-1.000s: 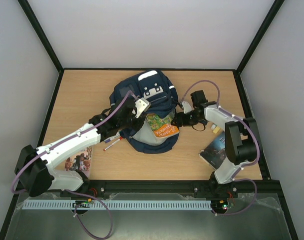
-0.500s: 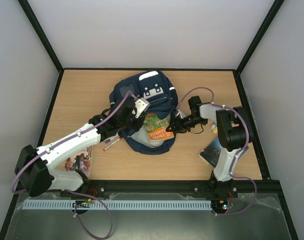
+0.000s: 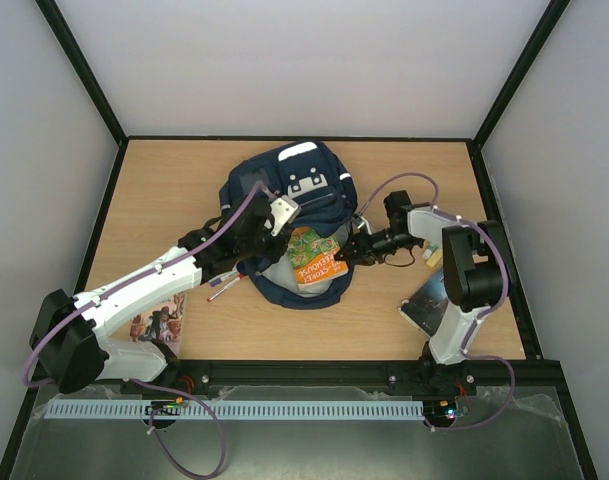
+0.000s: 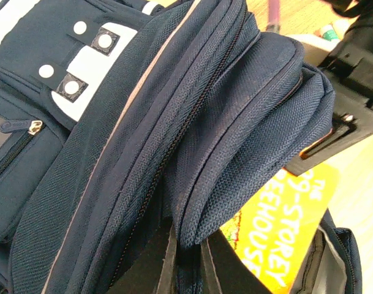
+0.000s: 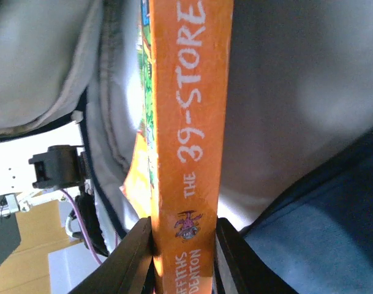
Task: Pack the student bag
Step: Place the book in the student bag.
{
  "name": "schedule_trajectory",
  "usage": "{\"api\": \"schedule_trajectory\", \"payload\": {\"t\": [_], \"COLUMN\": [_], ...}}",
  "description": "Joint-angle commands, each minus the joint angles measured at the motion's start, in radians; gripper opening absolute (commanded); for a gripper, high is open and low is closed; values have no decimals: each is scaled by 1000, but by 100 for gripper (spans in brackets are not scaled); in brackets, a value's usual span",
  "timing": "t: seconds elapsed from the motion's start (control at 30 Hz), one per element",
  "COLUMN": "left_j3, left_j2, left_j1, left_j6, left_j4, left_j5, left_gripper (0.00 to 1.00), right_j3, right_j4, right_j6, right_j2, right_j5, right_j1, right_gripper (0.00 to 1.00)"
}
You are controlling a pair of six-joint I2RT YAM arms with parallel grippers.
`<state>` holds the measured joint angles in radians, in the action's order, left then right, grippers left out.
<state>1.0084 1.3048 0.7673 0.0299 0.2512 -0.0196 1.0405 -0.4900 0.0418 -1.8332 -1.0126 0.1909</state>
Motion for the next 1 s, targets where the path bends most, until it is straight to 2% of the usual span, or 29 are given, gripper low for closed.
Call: {"api": "schedule_trajectory", "payload": {"t": [0.0,0.13,0.3,0.43,0.63,0.77,0.97], "left_j3": [23,26,44,56,60,56,79], "left_j2": [-4,2,17,18,-7,-27,-22], "left_j1": [-6,-5,-6,-6,-2,3,12], "left_j6": [1,-11,-15,-10,-14,-25,-48], "left_j4": [-92,-97,-96,-90,-83,-90,-68], "left_j5": [-31,-57,-57,-39,-28,-16,-15], "left_gripper": [2,2,2,2,2,2,2], "right_j3": [-14,-28,4,102,283,331,335], "right_j4": [-161,-263,-337,-421,-570,-552,-253], "right_j6": [98,244,365,455,535,475,120], "right_j2": [91,104,37,-73,-225,-267,-281], "right_j5": [-115,-165,-245,-350,-390,-397,-321], "right_j1": [-7,-5,-6,-5,-6,-6,-7], "right_gripper": [1,1,1,1,1,1,1]}}
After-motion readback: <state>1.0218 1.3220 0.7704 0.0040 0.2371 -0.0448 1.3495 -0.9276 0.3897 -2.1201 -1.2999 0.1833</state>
